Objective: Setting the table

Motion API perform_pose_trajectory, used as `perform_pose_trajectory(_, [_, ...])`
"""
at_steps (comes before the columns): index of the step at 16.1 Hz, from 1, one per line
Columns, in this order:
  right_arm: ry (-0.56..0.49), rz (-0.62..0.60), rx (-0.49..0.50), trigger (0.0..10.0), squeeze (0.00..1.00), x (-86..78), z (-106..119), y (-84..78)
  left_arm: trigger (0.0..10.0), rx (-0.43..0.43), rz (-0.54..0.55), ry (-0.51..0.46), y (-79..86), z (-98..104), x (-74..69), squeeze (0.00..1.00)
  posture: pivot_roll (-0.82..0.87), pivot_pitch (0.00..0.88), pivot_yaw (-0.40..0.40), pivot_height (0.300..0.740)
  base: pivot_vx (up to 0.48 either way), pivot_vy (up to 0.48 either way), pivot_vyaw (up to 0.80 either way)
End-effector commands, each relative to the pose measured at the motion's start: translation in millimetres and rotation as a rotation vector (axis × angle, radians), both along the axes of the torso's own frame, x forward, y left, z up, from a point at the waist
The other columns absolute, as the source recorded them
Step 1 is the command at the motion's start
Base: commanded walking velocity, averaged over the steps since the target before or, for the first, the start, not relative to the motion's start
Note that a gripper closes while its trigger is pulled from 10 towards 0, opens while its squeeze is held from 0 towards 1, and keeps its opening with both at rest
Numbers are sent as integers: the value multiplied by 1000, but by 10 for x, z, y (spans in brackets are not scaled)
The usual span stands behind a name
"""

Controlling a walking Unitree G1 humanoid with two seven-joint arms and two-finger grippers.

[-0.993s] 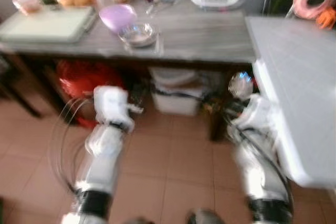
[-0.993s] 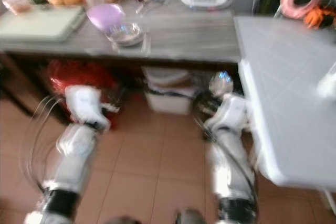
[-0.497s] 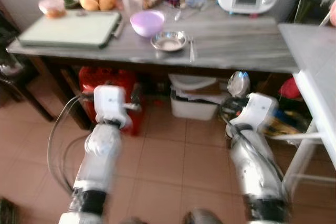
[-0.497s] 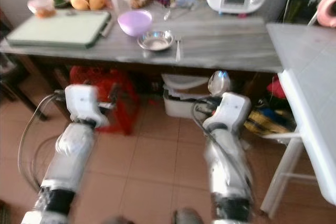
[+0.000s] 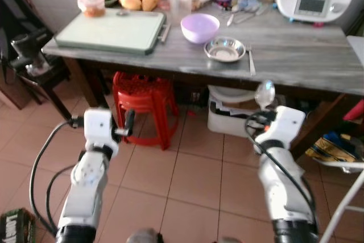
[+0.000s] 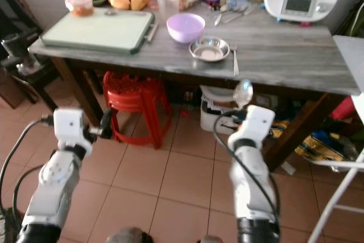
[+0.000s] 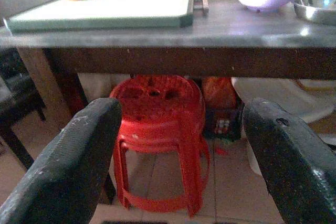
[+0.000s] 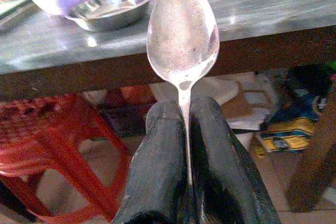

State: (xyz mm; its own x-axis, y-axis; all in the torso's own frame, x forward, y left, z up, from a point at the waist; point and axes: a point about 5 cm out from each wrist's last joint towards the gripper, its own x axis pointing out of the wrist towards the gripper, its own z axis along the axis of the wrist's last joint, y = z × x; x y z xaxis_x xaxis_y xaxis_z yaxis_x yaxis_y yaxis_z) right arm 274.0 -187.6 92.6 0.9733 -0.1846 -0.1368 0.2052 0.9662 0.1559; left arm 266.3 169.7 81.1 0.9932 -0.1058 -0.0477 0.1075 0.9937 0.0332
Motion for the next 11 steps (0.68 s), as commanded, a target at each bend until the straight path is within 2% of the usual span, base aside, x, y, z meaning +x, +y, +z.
perform_pose_trajectory(1, [-30,-8,-10,10000,0,-5,57,-31,10000,-5,-43,-37,-76,96,29,0,-30,0,29,740,356,0,0])
perform_pose_trajectory(3, [-42,7,-18,10000,0,17,90,13,10000,-21,-60,-55,-166,145,65,0,-35,0,23,740,407,0,0])
perform_pose_trajectory(7, [-49,7,-21,10000,0,32,108,5,10000,-30,-99,-44,-211,140,56,0,-38,0,25,740,459,0,0])
perform_pose_trajectory(9, [-178,61,-223,10000,0,5,326,32,10000,-33,-104,-49,-221,156,69,0,-38,0,26,740,480,0,0])
perform_pose_trajectory(11, [-206,46,-258,10000,0,-30,378,29,10000,-35,-105,-55,-228,168,70,0,-41,0,27,740,480,0,0])
